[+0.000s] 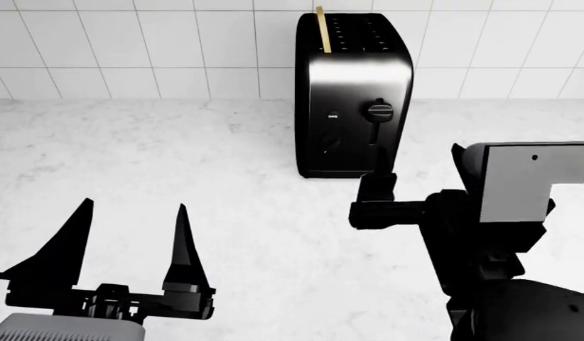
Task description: Push down the lever of the toaster to turn it on.
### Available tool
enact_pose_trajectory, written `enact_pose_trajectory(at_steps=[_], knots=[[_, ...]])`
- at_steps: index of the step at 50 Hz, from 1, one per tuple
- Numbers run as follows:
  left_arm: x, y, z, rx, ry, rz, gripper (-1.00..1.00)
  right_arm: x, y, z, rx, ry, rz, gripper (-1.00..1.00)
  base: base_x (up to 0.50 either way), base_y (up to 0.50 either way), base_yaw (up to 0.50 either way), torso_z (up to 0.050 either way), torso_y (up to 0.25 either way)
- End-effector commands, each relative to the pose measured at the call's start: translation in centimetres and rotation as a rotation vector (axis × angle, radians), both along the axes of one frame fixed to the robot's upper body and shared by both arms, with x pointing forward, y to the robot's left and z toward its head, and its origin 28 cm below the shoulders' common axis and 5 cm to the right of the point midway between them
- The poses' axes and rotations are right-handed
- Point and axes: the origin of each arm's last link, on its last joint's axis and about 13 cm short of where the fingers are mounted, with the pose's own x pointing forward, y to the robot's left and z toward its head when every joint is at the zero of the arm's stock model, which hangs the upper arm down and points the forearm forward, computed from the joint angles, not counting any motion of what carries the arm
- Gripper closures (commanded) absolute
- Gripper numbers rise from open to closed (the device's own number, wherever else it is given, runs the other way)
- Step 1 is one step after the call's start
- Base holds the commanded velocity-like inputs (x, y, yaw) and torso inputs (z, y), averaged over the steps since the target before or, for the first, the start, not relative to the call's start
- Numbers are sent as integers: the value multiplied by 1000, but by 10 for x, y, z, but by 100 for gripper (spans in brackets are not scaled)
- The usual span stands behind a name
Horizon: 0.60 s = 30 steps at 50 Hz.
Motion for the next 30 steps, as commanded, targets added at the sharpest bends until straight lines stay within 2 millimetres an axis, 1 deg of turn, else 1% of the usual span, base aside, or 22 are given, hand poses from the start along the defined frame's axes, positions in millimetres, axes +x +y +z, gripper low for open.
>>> enact_pose_trajectory(at_steps=[1,7,13,16,22,30], knots=[[-2,-1,3,2,-12,-3,-100,14,-5,47,26,115,-24,-100,0,0,0,0,0],[-3,-2,3,4,-13,-5,-100,25,-1,62,6,146,-25,-100,0,0,0,0,0],[-3,-1,4,3,-12,-1,-100,39,6,67,12,195,-25,-100,0,0,0,0,0],[-3,-2,4,4,-11,-2,-100,51,8,70,16,210,-41,-100,0,0,0,0,0],[-3,-2,4,4,-10,-5,-100,70,12,71,36,241,-31,-100,0,0,0,0,0],[-3,-2,5,5,-11,-7,-100,88,19,65,33,254,-11,-100,0,0,0,0,0]])
